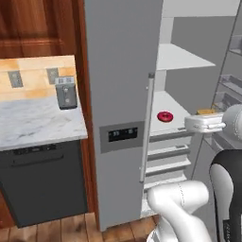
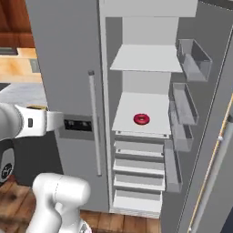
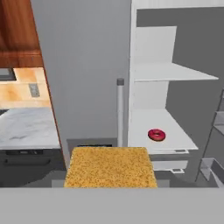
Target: Take the cake and donut from the fridge and place them on the empty tray on the dining counter.
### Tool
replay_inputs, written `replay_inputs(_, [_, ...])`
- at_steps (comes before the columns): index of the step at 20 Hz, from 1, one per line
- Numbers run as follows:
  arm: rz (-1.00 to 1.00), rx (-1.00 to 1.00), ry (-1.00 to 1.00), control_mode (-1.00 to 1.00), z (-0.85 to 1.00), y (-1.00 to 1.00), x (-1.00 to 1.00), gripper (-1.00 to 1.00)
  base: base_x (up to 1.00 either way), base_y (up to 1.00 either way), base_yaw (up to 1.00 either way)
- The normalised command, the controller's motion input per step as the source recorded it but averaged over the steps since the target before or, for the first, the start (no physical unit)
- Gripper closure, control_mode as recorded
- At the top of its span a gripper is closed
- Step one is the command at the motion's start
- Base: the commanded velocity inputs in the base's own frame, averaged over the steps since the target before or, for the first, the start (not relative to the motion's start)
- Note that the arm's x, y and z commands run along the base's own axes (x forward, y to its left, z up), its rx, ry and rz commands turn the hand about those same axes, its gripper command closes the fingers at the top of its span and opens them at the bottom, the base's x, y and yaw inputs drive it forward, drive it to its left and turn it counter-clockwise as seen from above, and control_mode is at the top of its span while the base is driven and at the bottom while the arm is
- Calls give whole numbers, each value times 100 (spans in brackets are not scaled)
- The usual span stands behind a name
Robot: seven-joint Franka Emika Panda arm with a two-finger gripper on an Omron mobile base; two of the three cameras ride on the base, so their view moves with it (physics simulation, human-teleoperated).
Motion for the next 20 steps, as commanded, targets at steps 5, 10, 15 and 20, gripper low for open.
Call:
replay_inputs(5, [0,0,0,100,0,0,0,100,-66,69,54])
replay_inputs(10, [0,0,0,100,0,0,0,100,0,2,100])
replay_inputs(15, [0,0,0,100,0,0,0,100,0,2,100])
replay_inputs(20, [0,0,0,100,0,0,0,100,0,3,100])
